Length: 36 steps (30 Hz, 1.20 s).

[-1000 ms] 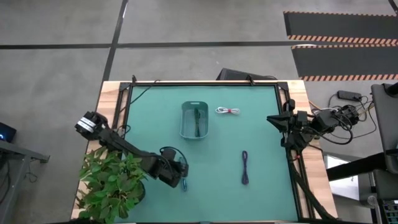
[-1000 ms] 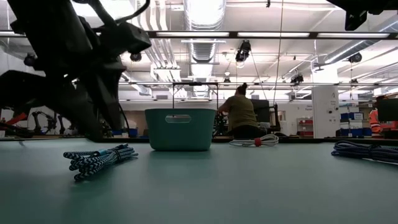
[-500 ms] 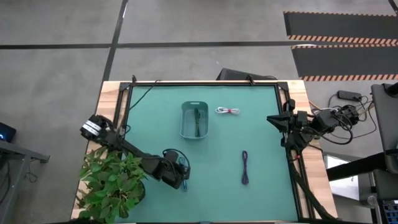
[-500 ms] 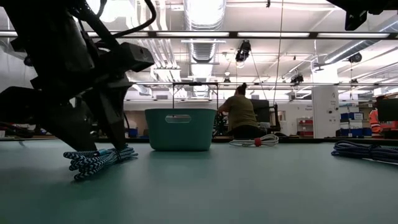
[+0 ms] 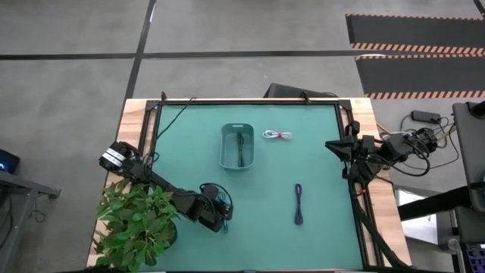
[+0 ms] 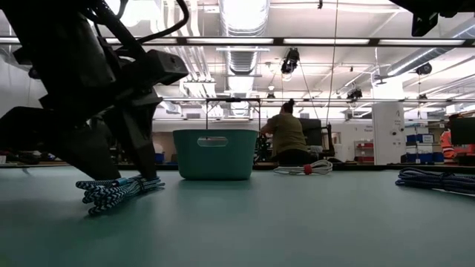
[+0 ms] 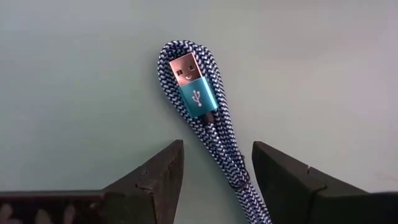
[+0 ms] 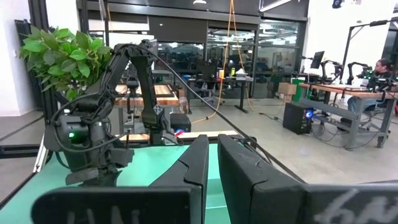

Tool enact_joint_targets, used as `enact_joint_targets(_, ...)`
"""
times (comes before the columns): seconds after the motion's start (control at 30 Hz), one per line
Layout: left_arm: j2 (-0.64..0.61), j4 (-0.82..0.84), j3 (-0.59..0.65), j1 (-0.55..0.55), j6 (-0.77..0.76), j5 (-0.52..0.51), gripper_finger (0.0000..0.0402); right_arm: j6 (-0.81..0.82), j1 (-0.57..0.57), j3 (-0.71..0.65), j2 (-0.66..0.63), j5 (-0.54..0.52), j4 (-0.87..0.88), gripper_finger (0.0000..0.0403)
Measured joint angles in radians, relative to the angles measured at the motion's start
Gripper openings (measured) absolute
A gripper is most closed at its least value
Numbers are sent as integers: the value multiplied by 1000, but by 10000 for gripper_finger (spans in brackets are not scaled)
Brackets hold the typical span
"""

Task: Pick and place USB-C Cables
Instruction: Put the blue white charger cable into the bin

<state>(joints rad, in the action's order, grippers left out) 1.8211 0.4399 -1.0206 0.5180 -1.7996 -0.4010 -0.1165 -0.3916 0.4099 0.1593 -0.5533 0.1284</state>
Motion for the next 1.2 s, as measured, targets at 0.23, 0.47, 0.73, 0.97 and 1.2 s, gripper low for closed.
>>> enact_joint_targets(0.23, 17, -5, 1, -6, -2, 0, 176, 0, 0, 0, 0, 0, 0, 27)
enact_joint_targets(0.47, 19, 5, 3, -7, -7, 1, 166, 0, 0, 0, 0, 0, 0, 27)
enact_joint_targets(0.73, 20, 24, 6, -7, -24, 3, 86, 0, 0, 0, 0, 0, 0, 27)
enact_joint_targets(0.97, 20, 24, 7, -8, -28, 0, 34, 0, 0, 0, 0, 0, 0, 27)
enact_joint_targets(1.2, 17, 18, 5, -8, -28, -18, 19, 0, 0, 0, 0, 0, 0, 27)
